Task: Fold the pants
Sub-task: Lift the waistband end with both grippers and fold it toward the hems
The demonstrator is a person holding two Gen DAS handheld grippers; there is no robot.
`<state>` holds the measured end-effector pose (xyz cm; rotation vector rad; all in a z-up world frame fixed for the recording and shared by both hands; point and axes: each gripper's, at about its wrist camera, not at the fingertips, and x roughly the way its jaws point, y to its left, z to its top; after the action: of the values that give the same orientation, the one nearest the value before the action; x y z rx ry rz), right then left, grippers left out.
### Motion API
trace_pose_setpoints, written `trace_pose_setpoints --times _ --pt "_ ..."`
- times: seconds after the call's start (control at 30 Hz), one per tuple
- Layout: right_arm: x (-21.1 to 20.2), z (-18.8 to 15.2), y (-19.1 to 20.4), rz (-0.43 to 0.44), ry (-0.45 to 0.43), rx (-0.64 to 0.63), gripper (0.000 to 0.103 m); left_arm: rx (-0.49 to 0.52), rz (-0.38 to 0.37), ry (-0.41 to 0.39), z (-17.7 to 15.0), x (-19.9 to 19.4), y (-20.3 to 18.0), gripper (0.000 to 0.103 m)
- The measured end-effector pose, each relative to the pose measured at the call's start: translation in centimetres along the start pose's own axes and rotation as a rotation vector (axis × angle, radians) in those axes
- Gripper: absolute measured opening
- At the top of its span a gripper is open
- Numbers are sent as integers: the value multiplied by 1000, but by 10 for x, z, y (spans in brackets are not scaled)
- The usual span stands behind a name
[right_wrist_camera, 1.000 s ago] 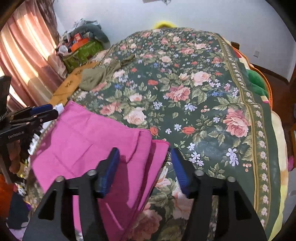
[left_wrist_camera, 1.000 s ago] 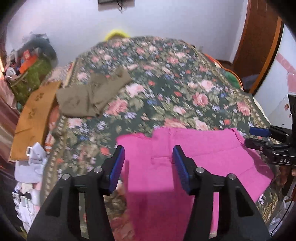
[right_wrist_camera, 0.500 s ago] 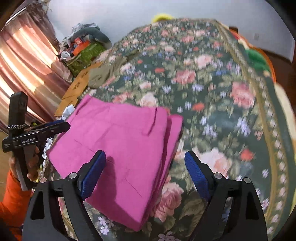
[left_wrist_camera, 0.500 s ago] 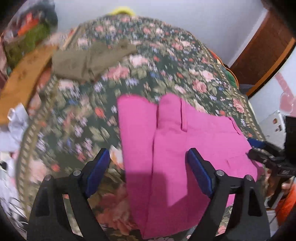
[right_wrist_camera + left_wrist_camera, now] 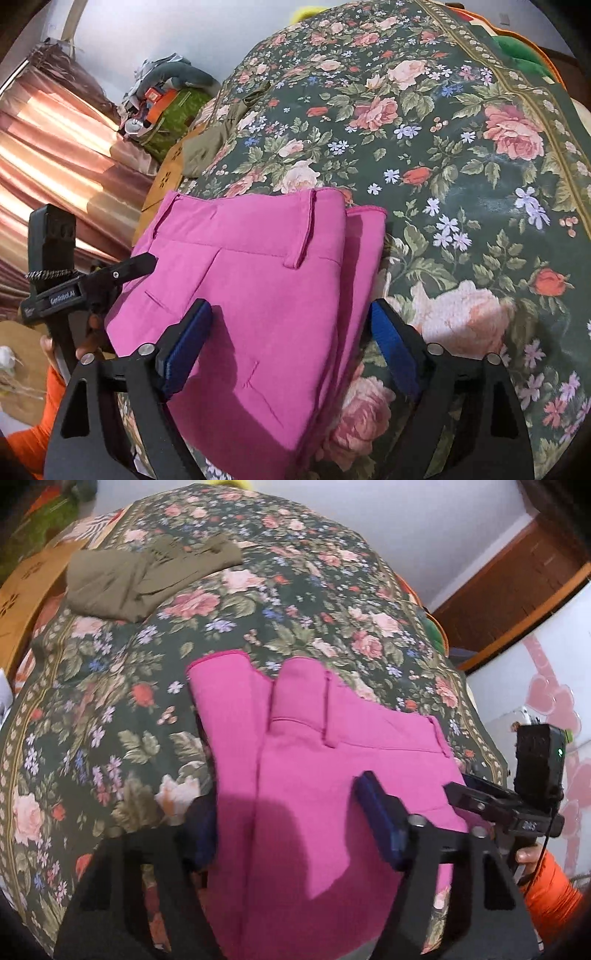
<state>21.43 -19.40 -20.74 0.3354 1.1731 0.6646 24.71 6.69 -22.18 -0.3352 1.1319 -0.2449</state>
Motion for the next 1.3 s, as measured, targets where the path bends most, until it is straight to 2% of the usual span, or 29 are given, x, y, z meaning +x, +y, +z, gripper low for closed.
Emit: trace_pose_setpoints --times 0.03,0.17,0.23,0.27,0.33,0.43,0.57,0.73,1.07,1.3 --pt "0 1 1 5 1 -4 69 4 -4 -2 0 0 -2 57" --pt "1 4 5 10 -7 -15 52 -24 5 -24 2 -3 0 44" --pt "0 5 9 6 -12 -33 39 -46 3 -36 4 -6 3 33" --pt "0 6 10 6 -11 -37 37 -50 4 -41 5 -8 4 32" --pt "-3 9 13 2 -14 -55 22 -48 11 -48 5 -10 4 29" --pt "-7 15 18 -3 -23 -85 15 -1 60 -73 5 -15 -4 23" --pt "-13 24 35 -8 -54 -152 12 97 135 -144 8 -33 -21 22" --pt "-23 48 63 -1 -123 -221 12 156 193 -245 25 -63 -25 22" --pt "-22 114 122 13 -249 -345 12 161 268 -405 92 -118 -2 22" --pt "11 161 149 -1 -268 -397 12 121 288 -428 138 -122 37 22"
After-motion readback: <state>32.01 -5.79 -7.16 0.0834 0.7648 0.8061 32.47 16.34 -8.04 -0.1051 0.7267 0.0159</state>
